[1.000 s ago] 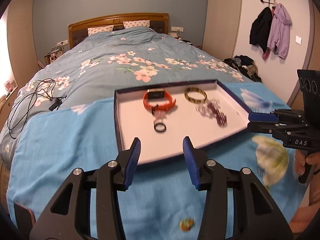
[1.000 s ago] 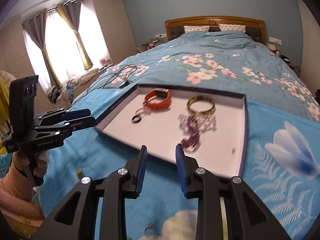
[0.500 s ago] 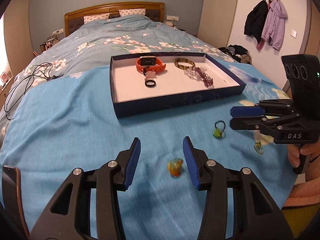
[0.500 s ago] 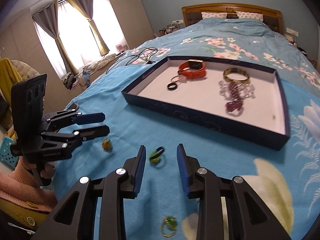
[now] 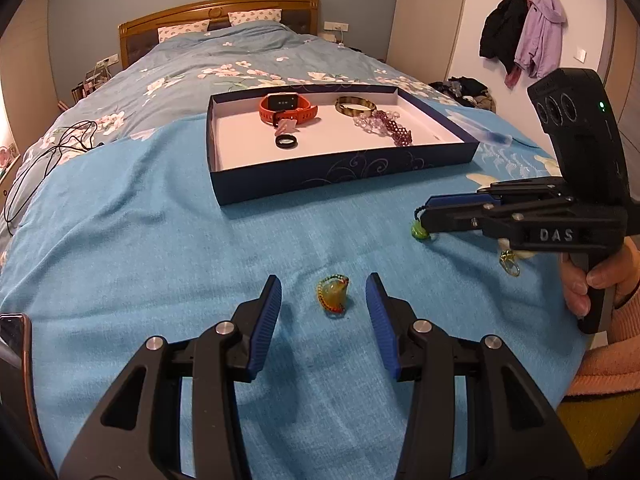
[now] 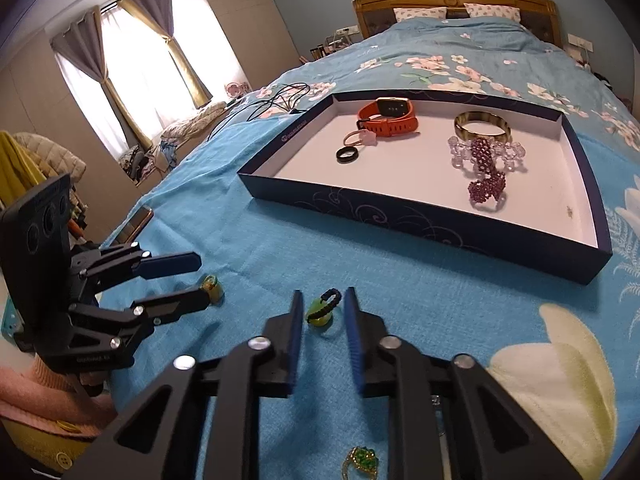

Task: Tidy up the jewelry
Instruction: 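Grasp the multicolored ring with the left tool while the right tool grasps the silver ring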

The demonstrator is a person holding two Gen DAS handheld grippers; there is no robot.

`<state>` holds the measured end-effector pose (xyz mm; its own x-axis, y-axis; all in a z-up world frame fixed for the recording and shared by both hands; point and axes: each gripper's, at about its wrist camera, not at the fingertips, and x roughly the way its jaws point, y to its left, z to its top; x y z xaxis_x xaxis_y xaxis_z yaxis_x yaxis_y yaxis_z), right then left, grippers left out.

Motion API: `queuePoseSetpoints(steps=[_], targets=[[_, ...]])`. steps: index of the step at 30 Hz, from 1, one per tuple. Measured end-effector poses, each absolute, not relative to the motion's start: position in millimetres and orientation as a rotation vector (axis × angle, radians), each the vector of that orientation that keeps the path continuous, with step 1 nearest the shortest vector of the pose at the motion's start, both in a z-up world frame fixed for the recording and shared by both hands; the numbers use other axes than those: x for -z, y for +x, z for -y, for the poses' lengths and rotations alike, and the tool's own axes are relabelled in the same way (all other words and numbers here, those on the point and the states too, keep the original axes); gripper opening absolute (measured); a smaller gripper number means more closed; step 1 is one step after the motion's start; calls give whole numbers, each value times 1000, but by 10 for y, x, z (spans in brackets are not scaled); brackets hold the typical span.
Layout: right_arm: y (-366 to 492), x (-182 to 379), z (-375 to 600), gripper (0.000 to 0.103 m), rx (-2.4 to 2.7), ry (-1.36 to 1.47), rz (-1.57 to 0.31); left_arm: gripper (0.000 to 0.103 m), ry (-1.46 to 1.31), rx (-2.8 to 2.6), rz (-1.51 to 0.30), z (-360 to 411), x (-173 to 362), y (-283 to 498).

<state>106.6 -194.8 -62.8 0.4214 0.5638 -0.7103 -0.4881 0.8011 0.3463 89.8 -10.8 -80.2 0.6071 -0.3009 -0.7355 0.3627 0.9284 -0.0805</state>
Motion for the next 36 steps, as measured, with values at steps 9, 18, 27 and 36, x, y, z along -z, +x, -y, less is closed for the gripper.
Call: queuePoseSetpoints(steps=[9,18,27,36], targets=[[1066,614,1952,2,-657,84,-910,30,79,412,-885,149,883,946],[1021,542,2040,2,-647,90,-877,15,55,415,-896,136,890,970],[1062,568,2260,16,-592,133,-898,15,61,416,-893,177,894,1004],[905,557,2717,22,-500,143,-902,15,61,427,-893,249,899,1050]])
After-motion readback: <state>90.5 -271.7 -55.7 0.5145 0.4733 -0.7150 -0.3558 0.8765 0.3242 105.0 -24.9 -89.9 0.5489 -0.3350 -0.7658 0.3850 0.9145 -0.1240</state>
